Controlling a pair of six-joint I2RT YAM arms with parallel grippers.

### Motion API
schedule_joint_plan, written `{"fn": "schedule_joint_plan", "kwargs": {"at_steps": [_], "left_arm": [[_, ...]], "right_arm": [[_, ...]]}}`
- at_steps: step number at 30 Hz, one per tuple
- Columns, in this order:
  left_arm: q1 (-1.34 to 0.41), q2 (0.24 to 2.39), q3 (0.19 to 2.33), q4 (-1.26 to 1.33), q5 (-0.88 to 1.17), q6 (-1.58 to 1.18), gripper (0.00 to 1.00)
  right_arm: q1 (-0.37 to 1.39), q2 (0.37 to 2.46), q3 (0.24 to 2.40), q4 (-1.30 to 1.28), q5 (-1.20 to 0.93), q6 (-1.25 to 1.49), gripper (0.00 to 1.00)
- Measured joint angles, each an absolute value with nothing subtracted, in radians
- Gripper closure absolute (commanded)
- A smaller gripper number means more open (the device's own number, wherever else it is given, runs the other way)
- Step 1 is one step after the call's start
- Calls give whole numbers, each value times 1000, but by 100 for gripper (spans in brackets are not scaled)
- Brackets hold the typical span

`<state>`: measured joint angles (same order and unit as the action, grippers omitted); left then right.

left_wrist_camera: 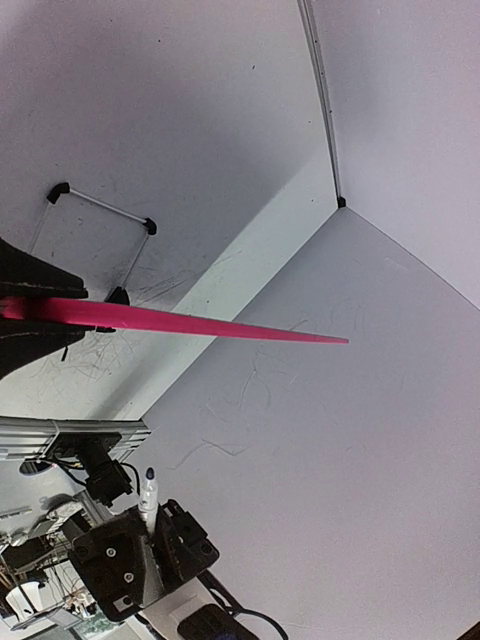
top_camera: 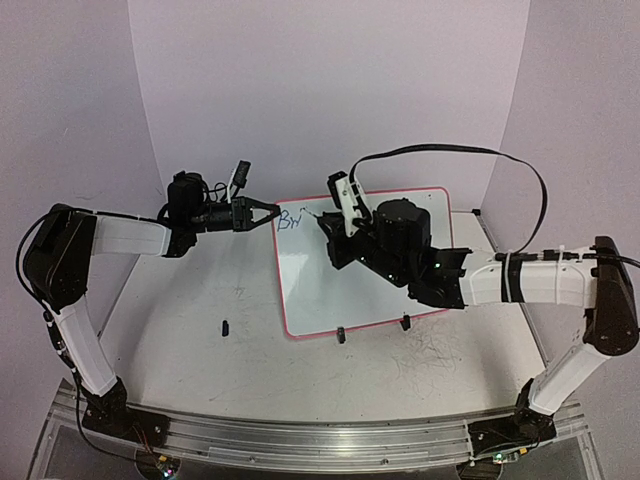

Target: Write a sentence on the whiteboard

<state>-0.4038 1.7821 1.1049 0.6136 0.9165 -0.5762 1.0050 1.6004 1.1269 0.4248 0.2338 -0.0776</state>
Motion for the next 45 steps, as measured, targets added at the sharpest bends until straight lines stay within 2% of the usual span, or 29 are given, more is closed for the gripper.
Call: {"fn": "schedule_joint_plan", "kwargs": {"at_steps": [45], "left_arm": [[-404,1782,1105,615,920,-576,100]], "right_arm": [[954,1715,1128,474,273,-39,100]]}}
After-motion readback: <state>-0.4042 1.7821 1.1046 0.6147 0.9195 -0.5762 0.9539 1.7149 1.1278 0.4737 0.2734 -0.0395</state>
